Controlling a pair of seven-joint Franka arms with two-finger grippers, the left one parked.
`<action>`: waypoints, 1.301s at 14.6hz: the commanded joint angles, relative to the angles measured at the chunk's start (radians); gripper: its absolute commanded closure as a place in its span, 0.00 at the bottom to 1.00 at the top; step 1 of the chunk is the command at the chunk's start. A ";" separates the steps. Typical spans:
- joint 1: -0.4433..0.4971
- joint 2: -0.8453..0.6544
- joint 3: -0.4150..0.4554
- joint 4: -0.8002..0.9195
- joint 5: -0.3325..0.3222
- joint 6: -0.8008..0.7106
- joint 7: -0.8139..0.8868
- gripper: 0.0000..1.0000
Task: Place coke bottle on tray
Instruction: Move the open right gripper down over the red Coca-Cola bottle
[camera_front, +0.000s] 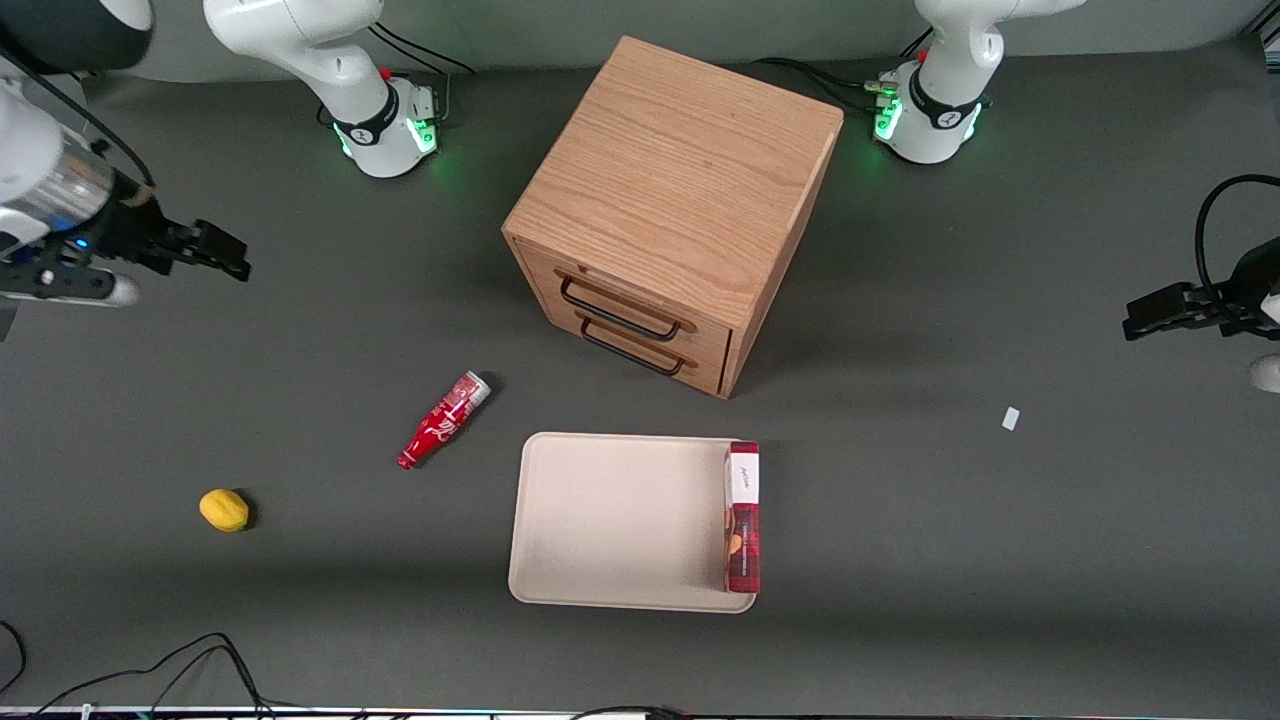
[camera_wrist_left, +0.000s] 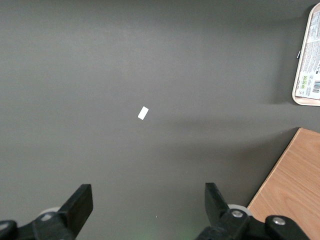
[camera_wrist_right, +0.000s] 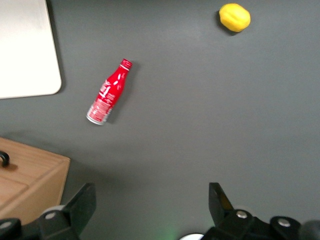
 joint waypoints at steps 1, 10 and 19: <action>0.001 0.086 0.026 0.028 0.054 0.048 0.138 0.00; 0.001 0.306 0.119 -0.125 0.053 0.454 0.502 0.00; 0.003 0.524 0.147 -0.230 0.053 0.822 0.603 0.00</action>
